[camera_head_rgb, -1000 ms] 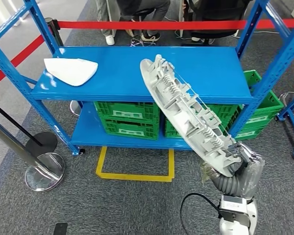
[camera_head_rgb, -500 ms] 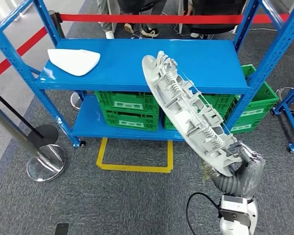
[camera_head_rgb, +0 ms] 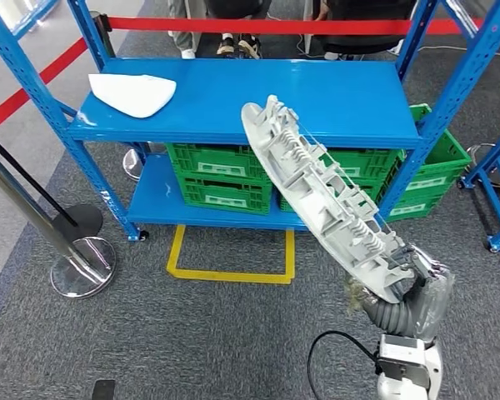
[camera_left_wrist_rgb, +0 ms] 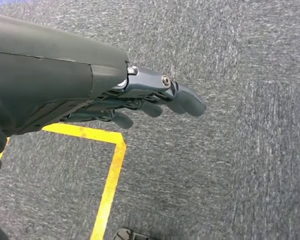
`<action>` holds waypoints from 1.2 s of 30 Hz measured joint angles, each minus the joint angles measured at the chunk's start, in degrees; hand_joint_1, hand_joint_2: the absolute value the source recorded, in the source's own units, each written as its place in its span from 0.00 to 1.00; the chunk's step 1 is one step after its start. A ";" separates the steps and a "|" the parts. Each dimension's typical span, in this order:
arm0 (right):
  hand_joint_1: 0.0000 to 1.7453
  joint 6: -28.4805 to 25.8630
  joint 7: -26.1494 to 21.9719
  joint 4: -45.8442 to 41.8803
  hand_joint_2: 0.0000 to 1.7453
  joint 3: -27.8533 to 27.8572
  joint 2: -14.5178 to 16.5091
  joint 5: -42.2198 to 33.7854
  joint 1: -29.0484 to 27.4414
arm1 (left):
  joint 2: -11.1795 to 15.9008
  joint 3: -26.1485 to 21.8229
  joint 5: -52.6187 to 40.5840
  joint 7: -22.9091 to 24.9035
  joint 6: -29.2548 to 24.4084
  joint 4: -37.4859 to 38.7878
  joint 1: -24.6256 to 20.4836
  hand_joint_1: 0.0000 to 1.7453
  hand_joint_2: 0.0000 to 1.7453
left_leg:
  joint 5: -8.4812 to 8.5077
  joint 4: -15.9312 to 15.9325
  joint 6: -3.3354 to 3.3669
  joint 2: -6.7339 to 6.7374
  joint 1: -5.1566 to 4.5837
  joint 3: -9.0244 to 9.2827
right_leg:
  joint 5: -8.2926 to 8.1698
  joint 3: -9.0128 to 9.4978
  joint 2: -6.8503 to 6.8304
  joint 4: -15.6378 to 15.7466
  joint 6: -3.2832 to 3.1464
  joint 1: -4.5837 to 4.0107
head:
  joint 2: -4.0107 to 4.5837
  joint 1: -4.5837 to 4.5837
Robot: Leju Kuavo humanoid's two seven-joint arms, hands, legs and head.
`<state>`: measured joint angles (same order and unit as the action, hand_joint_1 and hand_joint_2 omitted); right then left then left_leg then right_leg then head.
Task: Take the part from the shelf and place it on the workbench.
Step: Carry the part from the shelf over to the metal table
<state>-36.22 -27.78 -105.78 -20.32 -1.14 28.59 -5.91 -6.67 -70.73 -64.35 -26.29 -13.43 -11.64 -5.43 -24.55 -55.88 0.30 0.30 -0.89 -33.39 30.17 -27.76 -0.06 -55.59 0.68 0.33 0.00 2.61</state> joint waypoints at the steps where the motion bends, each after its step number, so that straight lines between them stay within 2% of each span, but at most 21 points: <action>1: 1.00 0.00 0.01 -0.02 1.00 0.05 0.00 -0.01 -0.06 | 0.04 0.00 0.00 -0.01 -0.02 -0.01 0.03 0.00 1.00 | -0.37 -0.37 -0.30 -0.07 0.00 -0.27 | -0.17 -0.10 -0.02 0.15 -0.36 0.14 | 0.00 0.04; 3: 1.00 0.01 0.01 -0.05 1.00 0.16 0.00 -0.04 -0.15 | 0.09 0.00 0.00 -0.01 -0.05 -0.03 0.09 0.00 1.00 | -3.18 -4.00 -1.01 -0.20 0.21 -1.79 | -0.60 -0.31 -0.10 0.38 -1.07 0.45 | 0.00 0.28; 5: 1.00 0.05 0.01 -0.05 1.00 0.24 0.00 -0.10 -0.22 | 0.03 0.01 -0.01 -0.01 -0.04 -0.03 0.12 0.00 1.00 | -7.37 -11.76 -1.72 -0.24 0.64 -4.76 | -0.79 -0.63 -0.13 0.29 -1.31 0.40 | 0.00 0.49; 6: 1.00 0.08 0.02 -0.05 1.00 0.26 0.00 -0.13 -0.29 | 0.02 0.01 -0.02 -0.02 -0.04 -0.03 0.15 0.00 1.00 | -8.61 -15.21 -1.93 -0.23 0.82 -6.02 | -0.83 -0.76 -0.12 0.20 -1.34 0.37 | 0.00 0.48; 7: 1.00 0.09 0.03 -0.05 1.00 0.28 0.00 -0.14 -0.37 | 0.01 0.02 -0.02 -0.02 -0.04 -0.03 0.17 0.00 1.00 | -8.69 -16.89 -2.03 -0.23 0.93 -6.50 | -0.85 -0.86 -0.08 0.08 -1.34 0.36 | 0.00 0.50; 8: 1.00 0.10 0.03 -0.05 1.00 0.30 0.00 -0.16 -0.44 | 0.01 0.02 -0.04 -0.02 -0.04 -0.03 0.18 0.00 1.00 | -7.60 -16.32 -2.02 -0.24 1.00 -5.95 | -0.85 -0.91 0.02 -0.05 -1.32 0.35 | 0.00 0.51; 10: 1.00 0.07 0.04 -0.07 1.00 0.30 0.00 -0.15 -0.52 | 0.03 0.03 -0.11 -0.02 -0.04 -0.03 0.18 0.00 1.00 | -3.57 -9.50 -1.65 -0.51 1.05 -2.39 | -0.75 -0.91 0.32 -0.27 -1.19 0.36 | 0.00 0.51; 12: 1.00 0.03 0.02 -0.12 1.00 0.31 0.00 -0.14 -0.53 | 0.04 0.04 -0.27 -0.02 -0.03 -0.03 0.17 0.00 1.00 | -1.49 -3.07 -1.06 -1.08 0.95 0.85 | -0.72 -1.21 0.64 -0.44 -0.80 0.25 | 0.00 0.47; 15: 1.00 -0.02 -0.01 -0.33 1.00 0.37 0.00 -0.22 -0.80 | 0.01 0.05 -0.44 -0.02 -0.05 -0.03 0.14 0.00 1.00 | -1.73 -0.78 -0.44 -1.22 0.84 1.65 | -0.95 -1.72 0.98 -0.43 0.14 0.23 | 0.00 0.46; 17: 1.00 -0.05 -0.04 -0.61 1.00 0.49 0.00 -0.30 -1.05 | -0.09 0.07 -0.45 -0.02 -0.05 -0.03 0.07 0.00 1.00 | -1.72 0.07 0.24 -0.89 1.09 1.83 | 0.18 -2.61 0.83 -1.65 0.71 0.21 | 0.00 0.23; 18: 1.00 -0.06 -0.08 -0.76 1.00 0.53 0.00 -0.32 -1.12 | -0.12 0.07 -0.46 -0.02 -0.05 -0.03 0.05 0.00 1.00 | -1.67 0.45 0.58 -0.72 1.22 1.89 | 1.55 -3.72 0.72 -3.80 0.95 0.21 | 0.00 0.06; 20: 1.00 -0.07 -0.15 -0.88 1.00 0.56 0.00 -0.35 -1.22 | -0.10 0.07 -0.47 -0.02 -0.05 -0.03 0.09 0.00 1.00 | -1.60 0.46 1.04 -0.44 1.15 1.78 | 5.13 -7.42 0.57 -11.51 1.30 0.32 | 0.00 -0.20; 22: 1.00 -0.07 -0.13 -0.90 1.00 0.59 0.00 -0.41 -1.43 | -0.13 0.07 -0.48 -0.02 -0.04 -0.03 0.15 0.00 1.00 | -1.61 0.40 1.12 -0.19 1.03 1.75 | 6.63 -10.35 0.55 -17.49 1.56 0.36 | 0.00 -0.20; 23: 1.00 -0.07 -0.13 -0.90 1.00 0.63 0.00 -0.46 -1.50 | -0.16 0.07 -0.49 -0.02 -0.04 -0.03 0.15 0.00 1.00 | -1.61 0.34 1.11 -0.09 1.00 1.76 | 5.68 -10.36 0.51 -17.29 1.60 0.36 | 0.00 -0.22; 24: 1.00 -0.07 -0.14 -0.92 1.00 0.67 0.00 -0.51 -1.56 | -0.21 0.07 -0.49 -0.02 -0.03 -0.03 0.14 0.00 1.00 | -1.65 0.22 1.09 -0.01 0.99 1.78 | 3.74 -9.23 0.39 -14.74 1.57 0.36 | 0.00 -0.22; 26: 1.00 -0.06 -0.27 -1.03 1.00 0.71 0.00 -0.63 -1.53 | -0.30 0.07 -0.50 -0.02 -0.04 -0.03 0.11 0.00 1.00 | -1.86 -0.28 0.82 0.10 0.80 1.68 | -0.15 -5.51 -0.49 -6.75 1.39 0.28 | 0.00 -0.24; 27: 1.00 -0.06 -0.39 -1.12 1.00 0.71 0.00 -0.67 -1.49 | -0.31 0.07 -0.50 -0.02 -0.04 -0.03 0.11 0.00 1.00 | -1.96 -0.62 0.63 0.16 0.64 1.48 | -1.02 -4.04 -0.87 -3.76 1.18 0.25 | 0.00 -0.21; 28: 1.00 -0.05 -0.52 -1.20 1.00 0.72 0.00 -0.72 -1.51 | -0.31 0.07 -0.50 -0.02 -0.04 -0.03 0.13 0.00 1.00 | -1.99 -0.90 0.39 0.24 0.47 1.24 | -1.22 -3.31 -1.13 -2.20 0.95 0.20 | 0.00 -0.16; 31: 1.00 -0.04 -0.80 -1.37 1.00 0.79 0.00 -0.83 -1.93 | -0.27 0.07 -0.51 -0.02 -0.03 -0.03 0.20 0.00 1.00 | -2.06 -1.39 -0.29 0.52 0.36 0.74 | -1.20 -3.37 -0.71 -1.88 0.11 0.33 | 0.00 -0.10; 33: 1.00 -0.04 -0.85 -1.51 1.00 0.86 0.01 -0.84 -2.10 | -0.20 0.07 -0.52 -0.02 -0.04 -0.03 0.17 0.00 1.00 | -4.17 -3.90 -0.94 0.35 0.50 -0.23 | -1.53 -3.47 -0.51 -1.77 -0.54 0.57 | 0.00 0.05; 36: 1.00 -0.04 -0.90 -1.65 1.00 0.95 0.02 -0.85 -2.19 | -0.25 0.07 -0.52 -0.02 -0.04 -0.03 0.20 0.00 1.00 | -9.86 -14.54 -1.68 0.17 0.87 -4.58 | -1.81 -3.83 -0.16 -1.79 -1.05 0.56 | 0.00 0.20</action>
<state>-36.26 -28.67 -107.43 -19.37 -1.11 27.75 -8.10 -6.92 -70.66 -64.87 -26.32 -13.47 -11.67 -5.23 -34.41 -70.42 -1.38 0.47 -0.02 -37.97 28.36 -31.59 -0.22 -57.39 -0.37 0.88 0.00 2.81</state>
